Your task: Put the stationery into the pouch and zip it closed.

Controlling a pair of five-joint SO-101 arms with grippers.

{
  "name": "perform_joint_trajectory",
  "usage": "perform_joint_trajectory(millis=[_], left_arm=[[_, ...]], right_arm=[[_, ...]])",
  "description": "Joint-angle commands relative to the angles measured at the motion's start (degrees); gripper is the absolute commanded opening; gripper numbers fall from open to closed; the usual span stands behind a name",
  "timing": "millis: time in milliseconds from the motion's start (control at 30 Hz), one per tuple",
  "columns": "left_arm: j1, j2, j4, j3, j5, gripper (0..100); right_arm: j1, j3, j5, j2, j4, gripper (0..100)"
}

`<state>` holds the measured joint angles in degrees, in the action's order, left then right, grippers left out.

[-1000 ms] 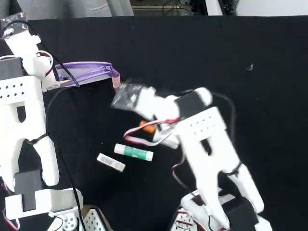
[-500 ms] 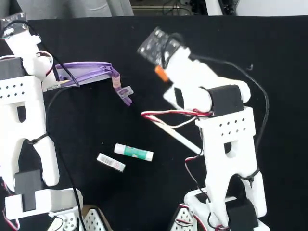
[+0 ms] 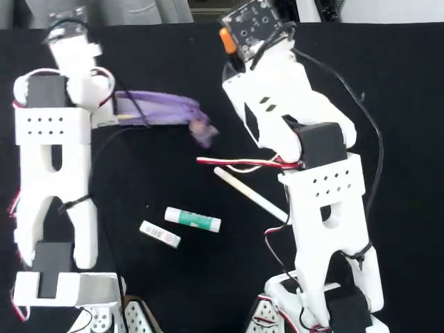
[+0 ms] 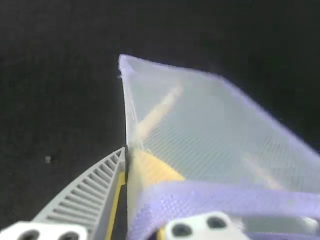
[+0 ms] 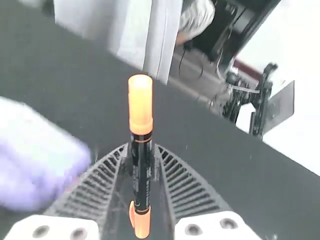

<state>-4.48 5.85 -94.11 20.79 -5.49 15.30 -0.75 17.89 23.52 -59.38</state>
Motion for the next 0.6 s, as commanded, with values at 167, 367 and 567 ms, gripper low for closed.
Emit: perform_joint_trajectory(millis=[167,367,567], left_arm=[[5.4,-13.4,-6.7,20.2,-3.0,3],[5.8,-21.6,-6.7,25.5,-5.9,3],[6.5,-21.7,-6.7,27.7,-7.8,3]], right_arm=[[0.9,-2.9,-5.9,14.1,5.5,1.7],[1.0,2.2,-12.3,19.6,11.9,1.1],[5.3,20.7,-16.4,26.1,30.5,1.1]])
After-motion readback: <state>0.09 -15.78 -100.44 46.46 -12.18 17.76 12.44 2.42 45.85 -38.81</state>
